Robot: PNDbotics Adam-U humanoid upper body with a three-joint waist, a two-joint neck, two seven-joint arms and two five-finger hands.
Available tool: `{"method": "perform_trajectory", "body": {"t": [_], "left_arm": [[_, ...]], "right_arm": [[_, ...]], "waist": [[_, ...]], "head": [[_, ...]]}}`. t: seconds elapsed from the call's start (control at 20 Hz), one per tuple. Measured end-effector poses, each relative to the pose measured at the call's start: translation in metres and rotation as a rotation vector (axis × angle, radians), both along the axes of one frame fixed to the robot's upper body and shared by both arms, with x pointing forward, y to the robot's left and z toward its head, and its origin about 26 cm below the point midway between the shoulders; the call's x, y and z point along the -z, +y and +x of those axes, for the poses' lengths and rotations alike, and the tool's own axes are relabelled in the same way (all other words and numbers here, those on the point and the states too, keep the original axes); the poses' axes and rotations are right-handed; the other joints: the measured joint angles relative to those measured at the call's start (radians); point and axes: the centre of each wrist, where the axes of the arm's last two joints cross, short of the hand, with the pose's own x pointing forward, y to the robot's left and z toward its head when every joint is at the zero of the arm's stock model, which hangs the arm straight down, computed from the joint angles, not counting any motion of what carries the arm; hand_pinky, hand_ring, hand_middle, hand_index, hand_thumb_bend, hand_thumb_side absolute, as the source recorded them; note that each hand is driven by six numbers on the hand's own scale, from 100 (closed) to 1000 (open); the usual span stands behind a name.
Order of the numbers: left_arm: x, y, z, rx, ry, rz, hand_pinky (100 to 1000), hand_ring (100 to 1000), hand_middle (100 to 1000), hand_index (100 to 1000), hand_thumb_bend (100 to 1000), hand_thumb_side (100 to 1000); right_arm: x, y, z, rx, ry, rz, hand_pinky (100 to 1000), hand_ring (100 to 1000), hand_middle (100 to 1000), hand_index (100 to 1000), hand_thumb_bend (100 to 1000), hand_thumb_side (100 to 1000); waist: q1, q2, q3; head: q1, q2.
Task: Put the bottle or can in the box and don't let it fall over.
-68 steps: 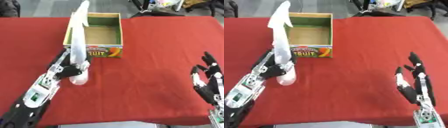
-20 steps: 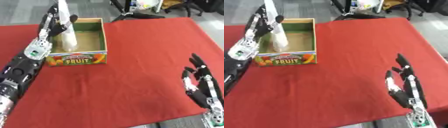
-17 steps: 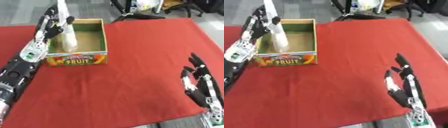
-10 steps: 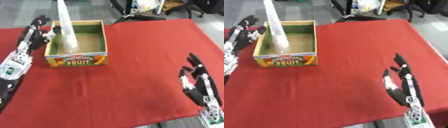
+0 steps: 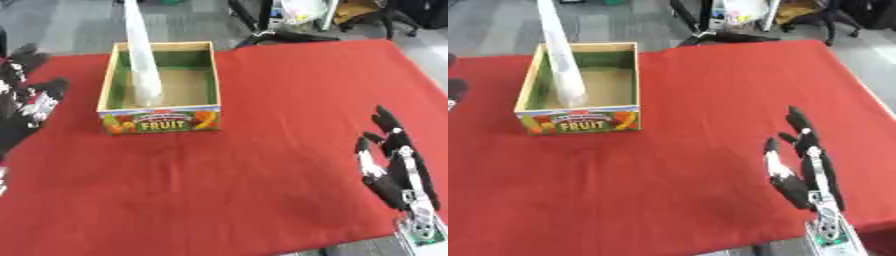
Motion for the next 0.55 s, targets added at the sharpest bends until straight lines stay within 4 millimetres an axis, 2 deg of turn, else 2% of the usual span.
{"method": "perform_trajectory", "body": {"t": [0.15, 0.55], "left_arm": [[0.016, -0.006, -0.007, -0.028, -0.023, -0.029, 809, 997, 971, 842, 423, 642], [0.052, -0.017, -0.008, -0.052, -0.009, -0.097, 803, 993, 966, 831, 367, 652]], "right_arm": [[0.003, -0.002, -0.002, 0.009, 0.008, 0.003, 856, 1000, 1000, 1000, 100, 470], [0.006, -0.007, -0.004, 0.028, 0.017, 0.007, 856, 1000, 1000, 1000, 100, 470]], "waist": [[-0.003, -0.008, 0.013], [-0.010, -0.016, 0.031]], "head": [[0.000, 0.008], [0.000, 0.017]]}}
